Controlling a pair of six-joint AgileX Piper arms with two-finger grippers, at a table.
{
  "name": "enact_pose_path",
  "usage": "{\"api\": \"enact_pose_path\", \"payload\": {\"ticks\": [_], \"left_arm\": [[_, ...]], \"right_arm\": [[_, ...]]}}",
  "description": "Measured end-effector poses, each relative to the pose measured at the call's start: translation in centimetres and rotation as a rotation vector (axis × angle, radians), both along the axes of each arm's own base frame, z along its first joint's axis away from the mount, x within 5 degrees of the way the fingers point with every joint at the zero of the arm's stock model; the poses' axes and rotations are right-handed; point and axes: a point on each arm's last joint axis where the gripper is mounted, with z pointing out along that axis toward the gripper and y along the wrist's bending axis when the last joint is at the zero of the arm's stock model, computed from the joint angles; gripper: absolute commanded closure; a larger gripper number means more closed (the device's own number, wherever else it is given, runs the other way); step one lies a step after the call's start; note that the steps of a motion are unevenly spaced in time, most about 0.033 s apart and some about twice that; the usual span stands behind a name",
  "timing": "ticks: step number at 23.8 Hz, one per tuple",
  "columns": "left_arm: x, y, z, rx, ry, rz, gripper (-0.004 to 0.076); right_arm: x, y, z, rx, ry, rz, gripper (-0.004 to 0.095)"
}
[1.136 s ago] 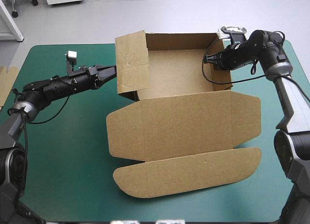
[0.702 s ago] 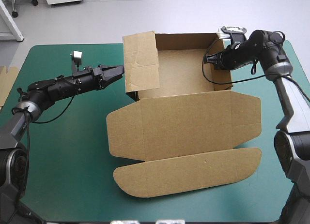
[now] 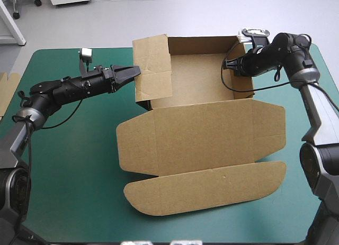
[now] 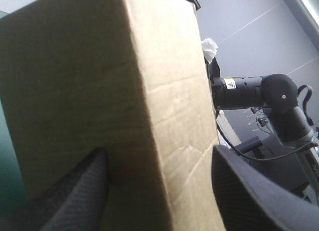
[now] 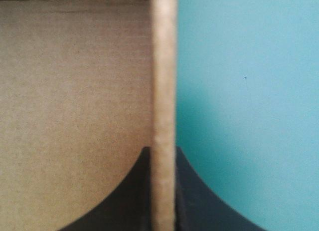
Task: Fold the box
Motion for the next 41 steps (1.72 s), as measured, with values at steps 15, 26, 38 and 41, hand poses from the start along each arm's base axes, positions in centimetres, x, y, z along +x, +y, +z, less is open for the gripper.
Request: {"api": "enact_pose_path", "payload": {"ticks": [15, 26, 38, 41], "left_arm": [[0.4, -1.2, 3.7, 0.363, 0.015, -0.057, 0.0287], [0.7, -1.2, 5.3, 0.418, 0.037, -0.020, 0.0287], [0.9, -3.3, 4.0, 0.655, 0.105, -0.015, 0.0305], [0.6, -4.3, 4.4, 0.727, 0.089, -0.014, 0.0305]], "right_arm": [[-0.2, 0.4, -0.1, -0.008, 0.026, -0.002, 0.0918], [-0.5, 1.6, -0.3, -0.055, 0.036, 0.000, 0.0905], [-1.0, 3.1, -0.4, -0.038, 0.055, 0.001, 0.0904], [-1.0, 3.6, -0.5, -0.033, 0.065, -0.003, 0.0904]]}}
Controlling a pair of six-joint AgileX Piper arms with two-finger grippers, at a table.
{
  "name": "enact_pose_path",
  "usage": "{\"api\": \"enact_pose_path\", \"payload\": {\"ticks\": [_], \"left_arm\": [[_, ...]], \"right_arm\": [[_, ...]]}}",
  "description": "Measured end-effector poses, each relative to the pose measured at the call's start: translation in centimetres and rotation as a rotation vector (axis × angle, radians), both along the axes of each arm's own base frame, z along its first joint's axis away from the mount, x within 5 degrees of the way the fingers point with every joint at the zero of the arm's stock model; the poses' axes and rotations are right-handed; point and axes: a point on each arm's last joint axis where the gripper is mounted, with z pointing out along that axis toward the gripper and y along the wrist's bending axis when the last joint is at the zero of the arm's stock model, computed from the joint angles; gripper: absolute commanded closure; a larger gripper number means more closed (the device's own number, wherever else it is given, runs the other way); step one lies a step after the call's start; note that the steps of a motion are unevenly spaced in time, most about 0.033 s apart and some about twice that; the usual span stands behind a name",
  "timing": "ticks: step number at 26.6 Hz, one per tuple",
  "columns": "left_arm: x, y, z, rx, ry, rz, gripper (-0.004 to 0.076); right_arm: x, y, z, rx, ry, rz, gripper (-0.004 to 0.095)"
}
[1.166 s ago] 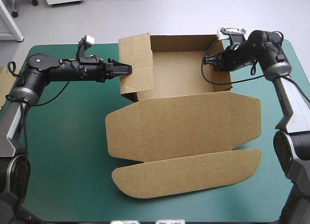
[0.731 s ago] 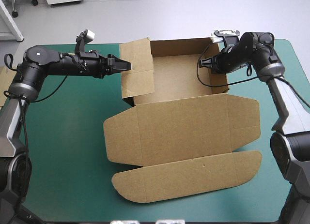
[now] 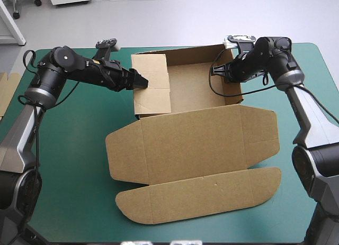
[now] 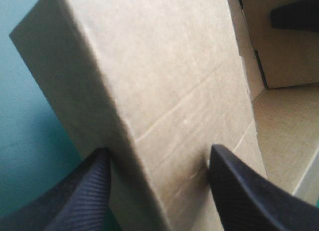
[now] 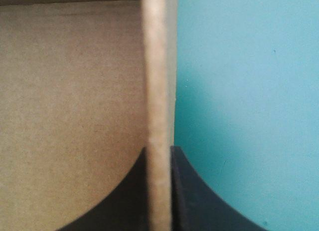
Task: Fold the box
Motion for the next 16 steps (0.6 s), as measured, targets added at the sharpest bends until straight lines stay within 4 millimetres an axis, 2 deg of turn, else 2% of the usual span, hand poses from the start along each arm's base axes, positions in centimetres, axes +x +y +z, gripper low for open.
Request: {"api": "enact_pose_path", "payload": {"ticks": [12, 16], "left_arm": [[0.7, -0.1, -1.7, 0.066, 0.066, 0.017, 0.0323], [0.9, -0.1, -2.2, 0.076, 0.084, 0.017, 0.0325]], "right_arm": [[-0.3, 0.1, -0.4, -0.035, 0.037, 0.000, 0.0904], [-0.3, 1.0, -0.7, -0.068, 0.038, 0.014, 0.0904]]}}
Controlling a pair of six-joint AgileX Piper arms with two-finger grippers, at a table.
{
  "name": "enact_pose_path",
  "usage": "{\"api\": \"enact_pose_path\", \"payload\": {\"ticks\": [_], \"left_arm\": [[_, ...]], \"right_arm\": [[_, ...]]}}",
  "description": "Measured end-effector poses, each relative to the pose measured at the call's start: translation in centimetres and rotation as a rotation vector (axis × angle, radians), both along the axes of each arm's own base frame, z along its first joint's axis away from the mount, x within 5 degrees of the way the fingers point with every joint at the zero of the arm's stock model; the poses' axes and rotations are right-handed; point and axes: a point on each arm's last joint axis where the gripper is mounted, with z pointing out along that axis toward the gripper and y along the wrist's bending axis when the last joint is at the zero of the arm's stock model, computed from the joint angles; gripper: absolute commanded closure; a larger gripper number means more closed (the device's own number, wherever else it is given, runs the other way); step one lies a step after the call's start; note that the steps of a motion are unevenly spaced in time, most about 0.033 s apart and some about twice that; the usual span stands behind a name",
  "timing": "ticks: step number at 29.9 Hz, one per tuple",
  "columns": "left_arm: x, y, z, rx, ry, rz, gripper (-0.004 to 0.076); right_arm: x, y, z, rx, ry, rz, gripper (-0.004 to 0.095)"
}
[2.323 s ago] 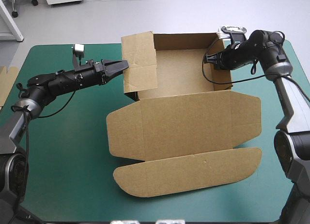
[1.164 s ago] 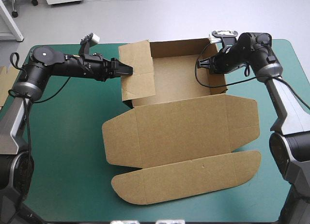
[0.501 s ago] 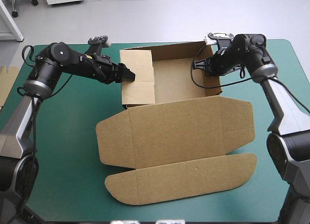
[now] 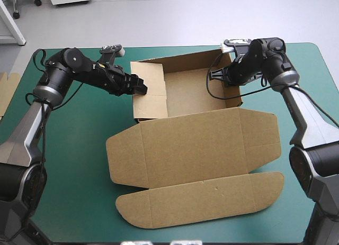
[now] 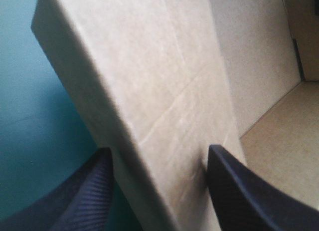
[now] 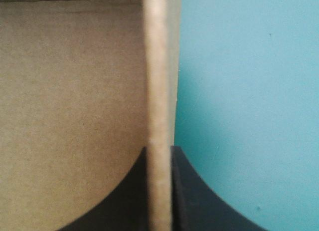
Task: Fold the box
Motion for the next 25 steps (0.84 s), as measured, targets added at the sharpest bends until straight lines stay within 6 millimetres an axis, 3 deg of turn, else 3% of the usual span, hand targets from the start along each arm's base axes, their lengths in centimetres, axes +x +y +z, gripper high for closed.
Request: {"api": "enact_pose_path", "payload": {"ticks": [7, 14, 20, 25], "left_arm": [[0.3, 0.5, -0.9, 0.074, 0.024, 0.013, 0.0326], [0.6, 0.8, -1.6, 0.130, 0.047, 0.044, 0.0351], [1.1, -0.6, -2.6, 0.215, 0.061, 0.034, 0.0352], [2.3, -2.2, -2.1, 0.292, 0.054, 0.033, 0.0352]], "right_arm": [[1.2, 2.0, -2.4, 0.023, 0.074, 0.023, 0.0904], [2.1, 2.4, -1.9, 0.028, 0.070, 0.025, 0.0903], [2.9, 2.7, -2.4, 0.022, 0.095, 0.016, 0.0903], [3.0, 2.7, -2.1, 0.028, 0.087, -0.004, 0.0903]]}}
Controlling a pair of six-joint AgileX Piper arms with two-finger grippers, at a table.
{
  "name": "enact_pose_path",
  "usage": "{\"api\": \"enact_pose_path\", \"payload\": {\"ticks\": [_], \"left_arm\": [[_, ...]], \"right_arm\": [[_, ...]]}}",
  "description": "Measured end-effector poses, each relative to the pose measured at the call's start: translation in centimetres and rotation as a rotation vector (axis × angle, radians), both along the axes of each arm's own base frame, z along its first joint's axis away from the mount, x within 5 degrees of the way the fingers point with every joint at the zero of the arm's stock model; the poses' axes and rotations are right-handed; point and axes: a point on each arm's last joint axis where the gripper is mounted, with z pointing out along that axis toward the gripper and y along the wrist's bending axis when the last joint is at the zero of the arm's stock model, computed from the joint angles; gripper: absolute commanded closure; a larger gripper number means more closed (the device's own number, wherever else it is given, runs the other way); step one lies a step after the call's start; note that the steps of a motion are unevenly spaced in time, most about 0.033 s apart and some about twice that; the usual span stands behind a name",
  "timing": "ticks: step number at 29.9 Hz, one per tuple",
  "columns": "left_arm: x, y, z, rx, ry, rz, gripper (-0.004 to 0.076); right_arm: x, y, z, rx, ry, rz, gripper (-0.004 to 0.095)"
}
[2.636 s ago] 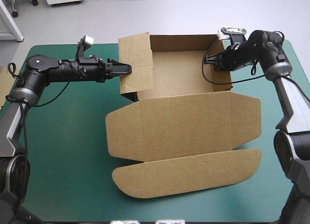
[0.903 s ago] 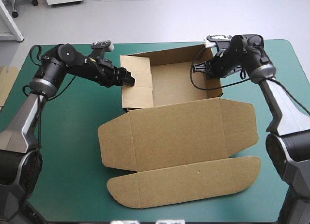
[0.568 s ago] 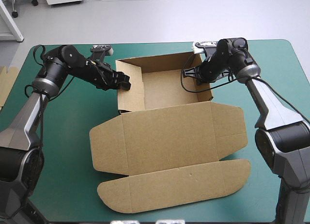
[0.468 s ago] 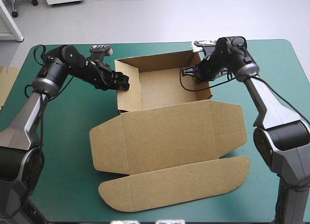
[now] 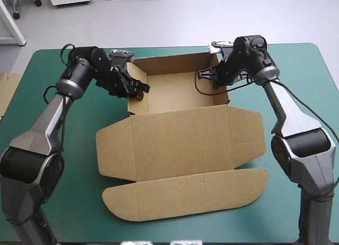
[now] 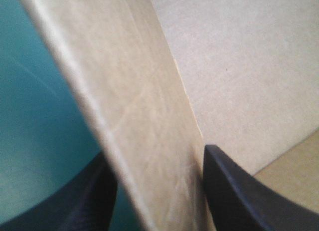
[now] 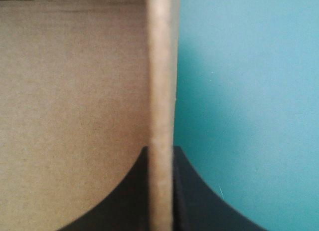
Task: Fold the box
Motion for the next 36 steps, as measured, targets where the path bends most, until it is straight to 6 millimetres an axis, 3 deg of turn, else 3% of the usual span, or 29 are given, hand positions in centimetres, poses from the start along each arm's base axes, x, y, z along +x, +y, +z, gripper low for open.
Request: {"api": "enact_pose_path", "payload": {"ticks": [5, 13, 23, 36], "left_arm": [[1.6, -1.4, 0.2, 0.060, -0.042, 0.016, 0.0397], [2.7, -1.9, -1.5, 0.106, -0.025, 0.020, 0.0470], [3.3, -1.7, -2.5, 0.181, -0.028, 0.056, 0.0733], [4.1, -2.7, -4.6, 0.226, -0.017, 0.098, 0.0734]], "right_arm": [[0.0, 0.1, -0.1, -0.019, -0.004, -0.027, 0.0903], [0.2, 0.0, -0.4, -0.044, -0.003, -0.043, 0.0903], [0.4, 0.3, -1.2, -0.043, 0.020, -0.052, 0.0903], [0.9, 0.4, -2.5, -0.065, 0.042, -0.058, 0.0903]]}}
